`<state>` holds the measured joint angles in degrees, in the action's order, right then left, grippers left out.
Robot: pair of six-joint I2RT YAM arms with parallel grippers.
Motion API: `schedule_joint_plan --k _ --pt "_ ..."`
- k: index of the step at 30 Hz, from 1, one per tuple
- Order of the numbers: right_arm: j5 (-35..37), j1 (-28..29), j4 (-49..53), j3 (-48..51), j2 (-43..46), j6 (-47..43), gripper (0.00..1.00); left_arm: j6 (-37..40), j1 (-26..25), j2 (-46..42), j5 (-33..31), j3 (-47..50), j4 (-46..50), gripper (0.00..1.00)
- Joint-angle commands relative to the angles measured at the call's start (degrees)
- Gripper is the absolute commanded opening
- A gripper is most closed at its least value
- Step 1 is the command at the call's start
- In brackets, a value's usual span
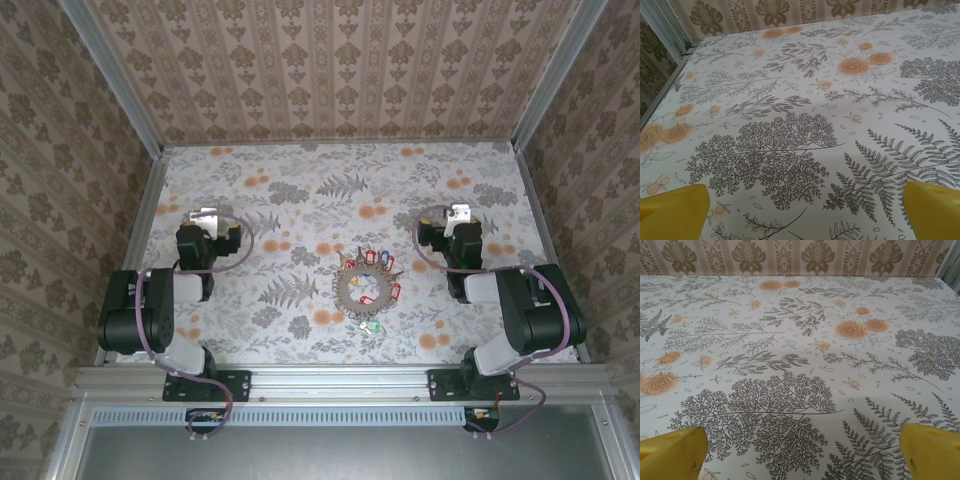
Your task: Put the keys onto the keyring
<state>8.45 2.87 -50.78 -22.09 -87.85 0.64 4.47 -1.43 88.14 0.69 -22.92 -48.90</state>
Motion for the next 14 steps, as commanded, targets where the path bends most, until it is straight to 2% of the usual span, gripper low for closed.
schedule_joint_plan --k 1,14 --pt "0.84 -0.13 0.25 -0.44 0.23 1.07 1.0 -0.95 0.11 -0.15 -1.15 -0.37 0.12 1.0" --pt "-0.31 -0.33 0.46 -0.58 0.14 0.79 1.0 -0.8 0.12 -0.16 -0.87 -0.33 0.13 1.0"
